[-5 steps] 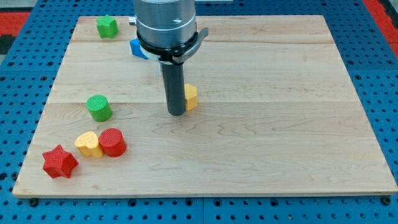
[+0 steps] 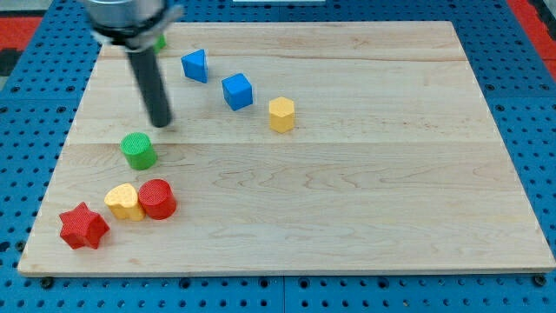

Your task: Place the green star at bottom right side of the yellow hexagon

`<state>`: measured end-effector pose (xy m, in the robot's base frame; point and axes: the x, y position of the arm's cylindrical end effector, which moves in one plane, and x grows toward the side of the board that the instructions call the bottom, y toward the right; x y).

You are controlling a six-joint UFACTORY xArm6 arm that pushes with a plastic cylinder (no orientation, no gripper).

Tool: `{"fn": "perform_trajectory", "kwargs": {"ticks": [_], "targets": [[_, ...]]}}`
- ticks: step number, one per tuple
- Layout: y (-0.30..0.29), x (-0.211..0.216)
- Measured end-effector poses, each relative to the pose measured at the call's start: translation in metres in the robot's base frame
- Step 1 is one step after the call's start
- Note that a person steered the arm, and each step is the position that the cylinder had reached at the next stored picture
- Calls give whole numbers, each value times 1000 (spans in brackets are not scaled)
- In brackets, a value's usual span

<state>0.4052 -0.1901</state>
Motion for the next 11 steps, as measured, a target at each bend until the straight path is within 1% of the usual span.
{"fn": "perform_trajectory", "kwargs": {"ticks": [1,2,3,4,5,6,7,8,9,10,11], "targets": [[-58,4],[-31,34],[4,52],[40,54],[36,68],[82,72],[143,95],[130,102],[153,128],[180,140],[204,162]]}}
